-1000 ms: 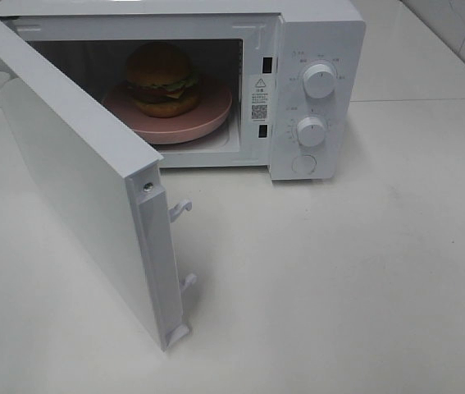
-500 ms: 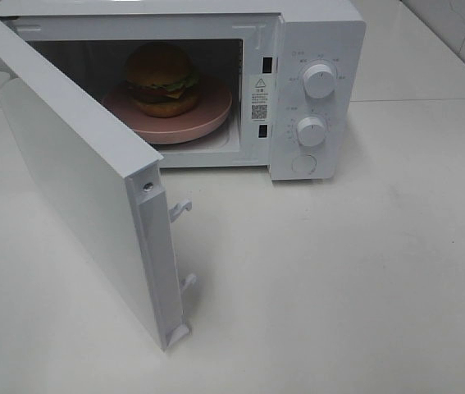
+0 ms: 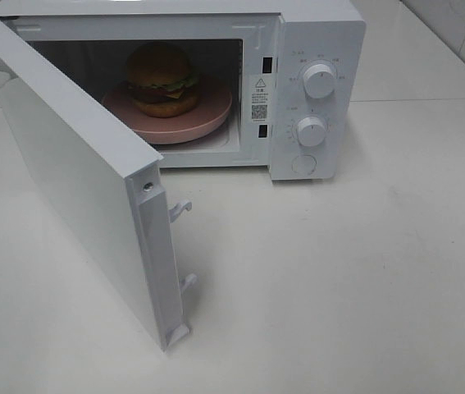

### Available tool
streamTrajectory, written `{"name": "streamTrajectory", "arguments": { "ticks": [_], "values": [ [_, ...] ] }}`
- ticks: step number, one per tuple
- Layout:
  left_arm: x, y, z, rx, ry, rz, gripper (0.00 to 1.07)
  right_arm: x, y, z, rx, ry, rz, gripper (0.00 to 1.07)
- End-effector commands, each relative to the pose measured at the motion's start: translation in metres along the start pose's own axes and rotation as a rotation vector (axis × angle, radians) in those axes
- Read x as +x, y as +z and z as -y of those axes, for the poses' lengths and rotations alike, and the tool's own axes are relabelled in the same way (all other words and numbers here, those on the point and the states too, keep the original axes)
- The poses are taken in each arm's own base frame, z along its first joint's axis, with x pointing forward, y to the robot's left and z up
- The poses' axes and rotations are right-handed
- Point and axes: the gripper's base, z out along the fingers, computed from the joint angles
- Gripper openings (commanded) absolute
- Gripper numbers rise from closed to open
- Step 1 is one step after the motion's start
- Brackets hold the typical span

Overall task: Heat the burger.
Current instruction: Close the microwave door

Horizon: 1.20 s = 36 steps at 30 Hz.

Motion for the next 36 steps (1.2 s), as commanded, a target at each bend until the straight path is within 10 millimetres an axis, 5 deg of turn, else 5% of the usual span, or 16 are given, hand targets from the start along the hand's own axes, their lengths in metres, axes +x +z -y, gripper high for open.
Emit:
{"name": "streamTrajectory", "arguments": {
  "ticks": [1,13,24,32,36],
  "values": [
    [0.001,-0.002,0.001,0.002,-0.003,0.021,1.0,0.002,-0.003,0.001,-0.004,-0.005,0.029,0.63],
    [0.001,-0.002,0.001,0.008,-0.01,0.024,1.0,0.002,-0.003,0.001,-0.004,-0.005,0.029,0.63],
    [-0.026,-0.012,-0.003,-0.035,-0.01,0.257,0.96,0.002,-0.003,0.001,-0.004,-0.005,0.029,0.63],
    [-0.051,0.0,-0.009,-0.084,0.01,0.357,0.82,0.002,-0.003,0.001,-0.004,-0.005,0.03,0.63],
    [-0.063,0.014,-0.012,-0.084,0.003,0.35,0.63,0.002,-0.003,0.001,-0.004,-0.005,0.03,0.63]
  ]
}}
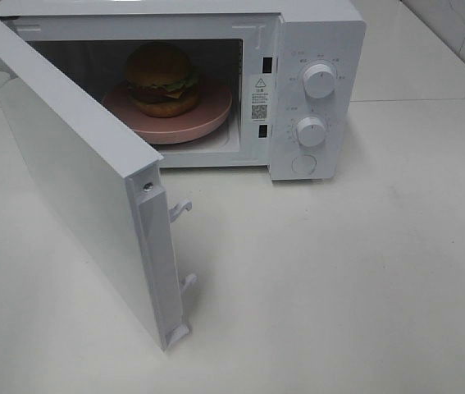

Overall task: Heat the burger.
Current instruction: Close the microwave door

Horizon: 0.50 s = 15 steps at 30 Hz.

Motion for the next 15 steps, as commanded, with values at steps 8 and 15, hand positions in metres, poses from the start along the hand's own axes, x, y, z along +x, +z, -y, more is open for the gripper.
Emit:
{"name": "streamTrajectory", "arguments": {
  "ticks": [8,15],
  "values": [
    [-0.006,0.037,-0.001,0.009,-0.038,-0.074,0.29,0.002,-0.003,0.001,-0.004,-0.005,0.03,0.63],
    [0.0,0.064,-0.002,0.01,-0.042,-0.161,0.0,0.002,-0.003,0.001,-0.004,-0.005,0.03,0.63]
  ]
}}
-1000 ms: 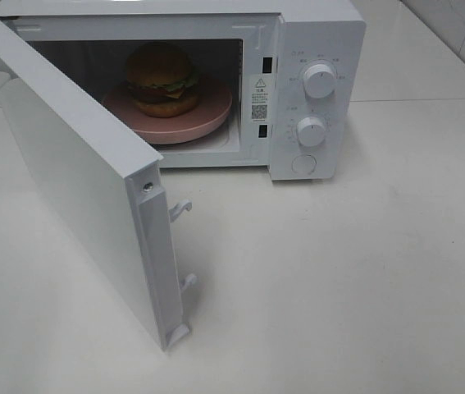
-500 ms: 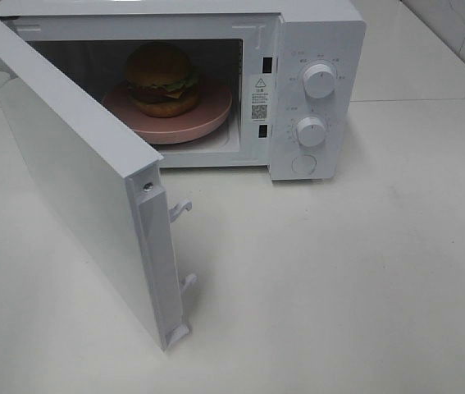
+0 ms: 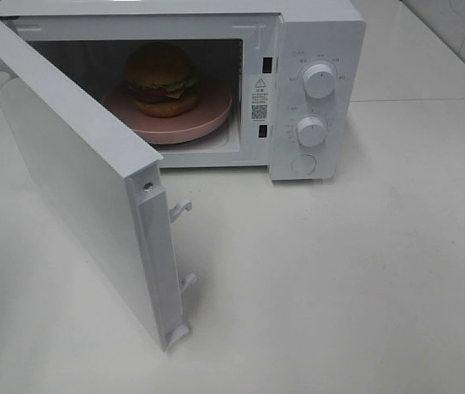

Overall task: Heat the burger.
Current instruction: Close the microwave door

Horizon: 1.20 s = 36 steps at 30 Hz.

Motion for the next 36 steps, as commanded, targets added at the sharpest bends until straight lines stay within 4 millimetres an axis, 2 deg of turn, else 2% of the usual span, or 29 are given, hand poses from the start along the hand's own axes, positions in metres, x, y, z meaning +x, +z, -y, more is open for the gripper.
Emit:
{"name": "streamTrajectory", "arguments": {
  "ticks": [1,7,18,25,32,36],
  "values": [
    [-0.002,0.016,-0.001,-0.007,-0.024,0.038,0.0,0.002,-0.003,0.001,-0.004,-0.005,0.03,0.63],
    [0.007,0.034,-0.003,-0.031,-0.028,0.125,0.0,0.002,-0.003,0.001,-0.004,-0.005,0.03,0.63],
    [0.039,0.068,-0.007,-0.081,-0.027,0.257,0.0,0.002,-0.003,0.001,-0.004,-0.005,0.03,0.63],
    [0.044,0.087,-0.008,-0.093,-0.039,0.257,0.0,0.002,-0.003,0.001,-0.004,-0.005,0.03,0.63],
    [0.055,0.121,-0.006,-0.051,-0.075,0.24,0.0,0.002,-0.003,0.001,-0.004,-0.005,0.03,0.63],
    [0.06,0.133,-0.002,-0.008,-0.088,0.237,0.0,0.002,-0.003,0.001,-0.004,-0.005,0.03,0.63]
  ]
}}
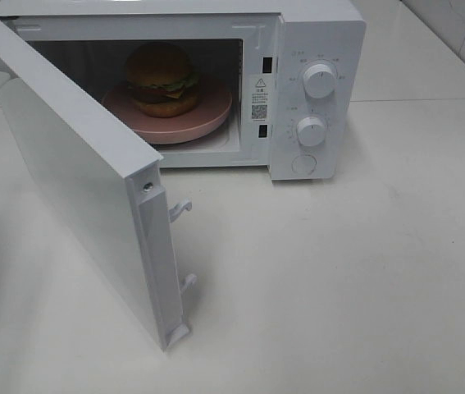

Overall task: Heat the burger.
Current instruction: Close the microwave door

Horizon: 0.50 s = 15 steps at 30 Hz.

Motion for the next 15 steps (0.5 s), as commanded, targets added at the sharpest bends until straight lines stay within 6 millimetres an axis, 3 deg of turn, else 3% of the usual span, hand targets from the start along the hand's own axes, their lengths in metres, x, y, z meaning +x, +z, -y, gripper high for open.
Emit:
{"name": "streamTrajectory", "arguments": {
  "ticks": [1,7,15],
  "values": [
    [0.01,0.013,0.006,0.072,-0.023,0.013,0.0,0.002,-0.003,0.001,-0.004,-0.005,0.03,0.63],
    [0.029,0.033,0.015,0.174,-0.066,-0.002,0.0,0.002,-0.003,0.001,-0.004,-0.005,0.03,0.63],
    [0.037,0.057,0.024,0.269,-0.036,-0.034,0.0,0.002,-0.003,0.001,-0.004,-0.005,0.03,0.63]
  ]
}}
